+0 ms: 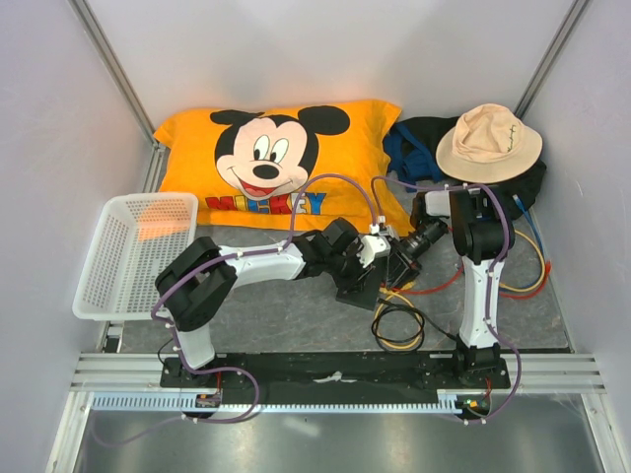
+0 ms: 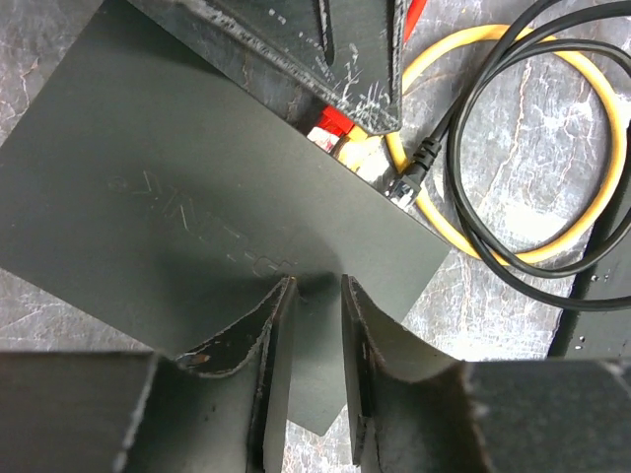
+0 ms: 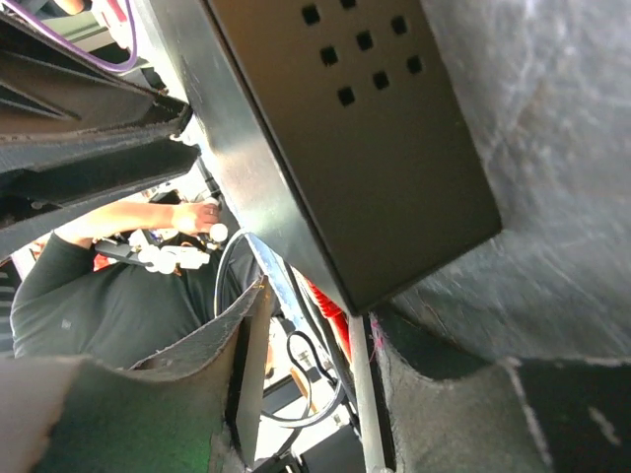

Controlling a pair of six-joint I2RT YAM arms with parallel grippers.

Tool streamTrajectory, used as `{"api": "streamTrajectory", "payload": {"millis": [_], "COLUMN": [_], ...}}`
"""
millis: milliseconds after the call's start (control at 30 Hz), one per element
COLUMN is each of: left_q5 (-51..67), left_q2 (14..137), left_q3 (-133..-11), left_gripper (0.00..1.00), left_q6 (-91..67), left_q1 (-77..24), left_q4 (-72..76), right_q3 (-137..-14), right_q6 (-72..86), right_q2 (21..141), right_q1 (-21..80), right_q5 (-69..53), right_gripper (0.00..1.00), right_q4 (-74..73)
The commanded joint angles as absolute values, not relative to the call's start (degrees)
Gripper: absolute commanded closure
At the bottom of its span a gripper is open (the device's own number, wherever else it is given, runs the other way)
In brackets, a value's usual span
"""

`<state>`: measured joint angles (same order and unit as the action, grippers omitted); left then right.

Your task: Pull the plug from the switch port

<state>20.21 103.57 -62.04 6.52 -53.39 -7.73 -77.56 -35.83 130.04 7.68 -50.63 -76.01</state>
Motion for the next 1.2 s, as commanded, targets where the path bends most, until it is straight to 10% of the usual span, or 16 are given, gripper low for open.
{"api": "streamTrajectory", "payload": {"millis": [0,1167], "left_q5": [18.7,17.3], "left_q2": [105.2,107.8], "left_q3": [-61.3,-59.9], "left_gripper": [0.67,0.75], "left_q6": [8.7,9.3], "left_q1": [-52.8,-53.1], "left_q4": [-16.3,-14.5], "right_q3": [-76.0,-77.1], "right_q6": [-36.4,-34.0], "right_q2": [132.7,133.9], "right_q1": [7.0,9.8], "right_q5": [-44.0,-46.6], "right_gripper": [0.55,0.6], "right_q4": [-71.3,-67.6]}}
